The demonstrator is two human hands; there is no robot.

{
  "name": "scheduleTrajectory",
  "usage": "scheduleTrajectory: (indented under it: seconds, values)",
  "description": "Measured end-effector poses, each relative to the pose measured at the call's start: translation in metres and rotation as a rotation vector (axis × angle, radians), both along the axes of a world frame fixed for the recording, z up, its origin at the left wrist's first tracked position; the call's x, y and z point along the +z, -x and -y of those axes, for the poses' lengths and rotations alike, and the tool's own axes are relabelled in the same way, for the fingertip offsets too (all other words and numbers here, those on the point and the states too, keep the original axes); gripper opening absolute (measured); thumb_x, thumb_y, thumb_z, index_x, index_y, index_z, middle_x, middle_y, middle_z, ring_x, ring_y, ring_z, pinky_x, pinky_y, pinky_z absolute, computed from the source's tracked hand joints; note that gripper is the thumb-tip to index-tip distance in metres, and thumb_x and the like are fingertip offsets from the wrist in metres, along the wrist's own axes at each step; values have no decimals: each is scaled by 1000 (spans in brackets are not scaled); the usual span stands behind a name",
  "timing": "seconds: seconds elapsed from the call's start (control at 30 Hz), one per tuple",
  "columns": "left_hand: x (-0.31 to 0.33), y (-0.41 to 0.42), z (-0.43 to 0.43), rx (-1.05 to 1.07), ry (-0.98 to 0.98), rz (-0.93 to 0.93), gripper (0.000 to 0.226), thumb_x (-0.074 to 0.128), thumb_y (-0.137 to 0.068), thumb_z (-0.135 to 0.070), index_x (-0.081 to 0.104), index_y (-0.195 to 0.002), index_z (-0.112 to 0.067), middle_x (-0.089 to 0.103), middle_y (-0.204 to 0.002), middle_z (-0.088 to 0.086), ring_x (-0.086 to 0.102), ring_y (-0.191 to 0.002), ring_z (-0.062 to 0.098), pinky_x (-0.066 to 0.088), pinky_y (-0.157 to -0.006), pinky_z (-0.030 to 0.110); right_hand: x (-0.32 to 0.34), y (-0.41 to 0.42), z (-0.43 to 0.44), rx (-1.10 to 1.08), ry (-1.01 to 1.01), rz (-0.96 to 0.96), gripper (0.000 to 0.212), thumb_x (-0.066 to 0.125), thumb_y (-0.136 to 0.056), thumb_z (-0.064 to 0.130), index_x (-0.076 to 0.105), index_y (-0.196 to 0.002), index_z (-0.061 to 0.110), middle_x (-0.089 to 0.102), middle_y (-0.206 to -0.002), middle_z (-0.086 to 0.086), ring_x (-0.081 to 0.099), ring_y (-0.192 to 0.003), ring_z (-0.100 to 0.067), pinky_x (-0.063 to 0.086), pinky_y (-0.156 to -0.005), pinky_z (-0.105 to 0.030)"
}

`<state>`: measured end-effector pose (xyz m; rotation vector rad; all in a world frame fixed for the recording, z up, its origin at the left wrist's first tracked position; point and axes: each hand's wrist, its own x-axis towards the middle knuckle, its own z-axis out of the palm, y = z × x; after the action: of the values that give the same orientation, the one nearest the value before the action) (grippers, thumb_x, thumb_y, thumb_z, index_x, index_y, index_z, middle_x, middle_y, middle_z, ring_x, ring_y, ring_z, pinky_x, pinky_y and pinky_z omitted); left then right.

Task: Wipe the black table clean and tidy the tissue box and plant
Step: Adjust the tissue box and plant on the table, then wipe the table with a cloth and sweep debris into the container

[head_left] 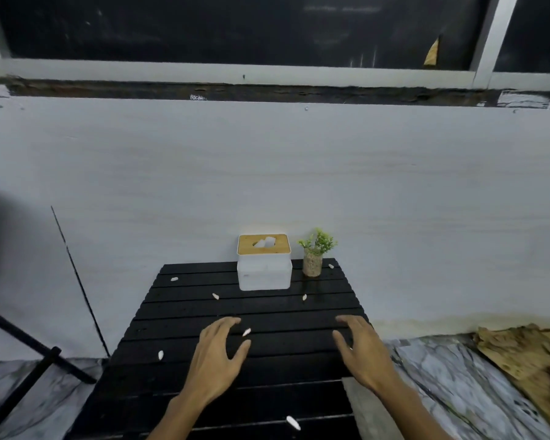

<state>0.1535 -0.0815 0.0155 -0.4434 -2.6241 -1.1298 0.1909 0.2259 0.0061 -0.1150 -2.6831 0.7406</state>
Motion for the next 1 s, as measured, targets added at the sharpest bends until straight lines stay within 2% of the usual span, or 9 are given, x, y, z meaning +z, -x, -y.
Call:
scheduleTrajectory:
  seconds: [0.1,0.2,0.27,0.33,0.47,0.7,0.8,0.93,1.0]
  values:
    - [-13,-25,7,30,58,-21,38,57,-93,-41,56,-128,-25,51,-129,-16,38,-130,9,33,-107,26,-18,-50,-15,-54,-140,68,63,30,-98,65,57,-136,23,57,-139,2,50,-134,-24,40,-108,-33]
    - [-29,-44,12,38,161,15,46,45,-95,-51,56,-130,-23,52,-136,-10,38,-135,14,32,-110,31,-41,-94,-16,-92,-279,279,98,-8,-78,86,30,-155,39,19,-167,11,9,-156,-26,9,-125,-45]
    - [-38,-53,14,31,242,40,67,26,-88,-64,54,-134,-24,47,-144,-9,32,-140,14,25,-113,30,-50,-112,-9,-102,-307,359,102,-15,-69,92,7,-158,47,-9,-166,15,-10,-157,-27,-5,-124,-48]
    - [-47,-57,15,33,287,40,78,14,-84,-66,52,-137,-23,43,-149,-9,27,-144,14,18,-115,28,-55,-117,-2,-123,-322,389,100,-20,-67,91,-7,-156,47,-22,-163,12,-17,-155,-30,-8,-124,-50]
    - [-56,-61,13,39,316,17,77,13,-87,-64,51,-139,-21,39,-152,-6,22,-146,14,11,-117,28,-57,-110,5,-175,-302,359,101,-32,-69,80,-4,-159,43,-9,-169,5,-13,-156,-35,1,-126,-49]
    - [-54,-64,10,56,315,31,77,10,-88,-62,48,-141,-20,37,-153,-5,20,-147,14,9,-118,28,-52,-96,36,-101,-272,342,101,-38,-73,66,-4,-161,30,-9,-170,-4,-14,-156,-32,-5,-127,-47]
    - [-52,-65,8,59,323,49,78,9,-88,-62,46,-142,-21,36,-154,-5,19,-147,13,8,-117,27,-51,-97,57,-2,-255,329,92,-29,-83,64,2,-161,27,-3,-170,-5,-9,-156,-31,-6,-125,-43]
    - [-50,-66,9,58,342,52,74,12,-90,-59,47,-141,-20,37,-153,-4,21,-146,15,10,-117,27,-55,-117,63,119,-311,292,67,4,-105,52,29,-159,21,26,-166,-6,17,-155,-29,5,-120,-42]
    - [-49,-66,9,56,347,56,68,16,-92,-55,47,-142,-19,37,-153,-3,21,-146,15,9,-117,27,-57,-128,58,113,-301,264,64,4,-105,52,26,-160,26,19,-168,-1,9,-156,-26,4,-123,-40]
